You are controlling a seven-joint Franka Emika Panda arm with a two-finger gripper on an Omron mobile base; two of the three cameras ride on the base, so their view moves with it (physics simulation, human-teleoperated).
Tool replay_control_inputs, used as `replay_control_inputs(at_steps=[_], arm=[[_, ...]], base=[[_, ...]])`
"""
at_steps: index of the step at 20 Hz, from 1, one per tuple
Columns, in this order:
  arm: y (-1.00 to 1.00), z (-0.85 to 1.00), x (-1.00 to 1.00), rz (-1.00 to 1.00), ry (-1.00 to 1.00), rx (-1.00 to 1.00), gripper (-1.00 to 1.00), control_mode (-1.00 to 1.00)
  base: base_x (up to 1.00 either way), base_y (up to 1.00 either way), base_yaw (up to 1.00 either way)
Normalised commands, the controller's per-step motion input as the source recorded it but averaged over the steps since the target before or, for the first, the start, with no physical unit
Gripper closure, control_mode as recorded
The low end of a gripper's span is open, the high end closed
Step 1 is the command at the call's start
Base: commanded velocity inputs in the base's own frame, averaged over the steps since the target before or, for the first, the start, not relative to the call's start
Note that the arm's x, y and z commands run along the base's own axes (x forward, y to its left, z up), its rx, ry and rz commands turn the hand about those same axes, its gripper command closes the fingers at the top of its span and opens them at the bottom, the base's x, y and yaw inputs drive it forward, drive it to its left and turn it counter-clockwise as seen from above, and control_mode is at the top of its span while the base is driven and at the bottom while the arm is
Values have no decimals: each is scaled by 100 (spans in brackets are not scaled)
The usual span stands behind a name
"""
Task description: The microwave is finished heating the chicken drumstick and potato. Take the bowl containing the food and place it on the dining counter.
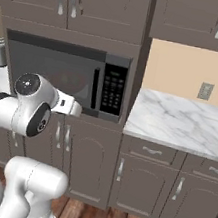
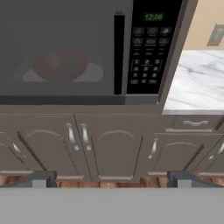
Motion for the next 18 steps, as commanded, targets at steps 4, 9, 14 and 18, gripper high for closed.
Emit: replay_control_inputs(at_steps=[4,9,14,18], arm=[[-14,37,56,-2,-34,6,-100,-100],[-7,14,68,0,-13,2,-100,-100],[-1,0,56,1,0,0,-100,-100],[0,0,65,0,0,0,-100,-100]], base=[[0,0,0],[0,0,0],[0,0,0],[0,0,0]])
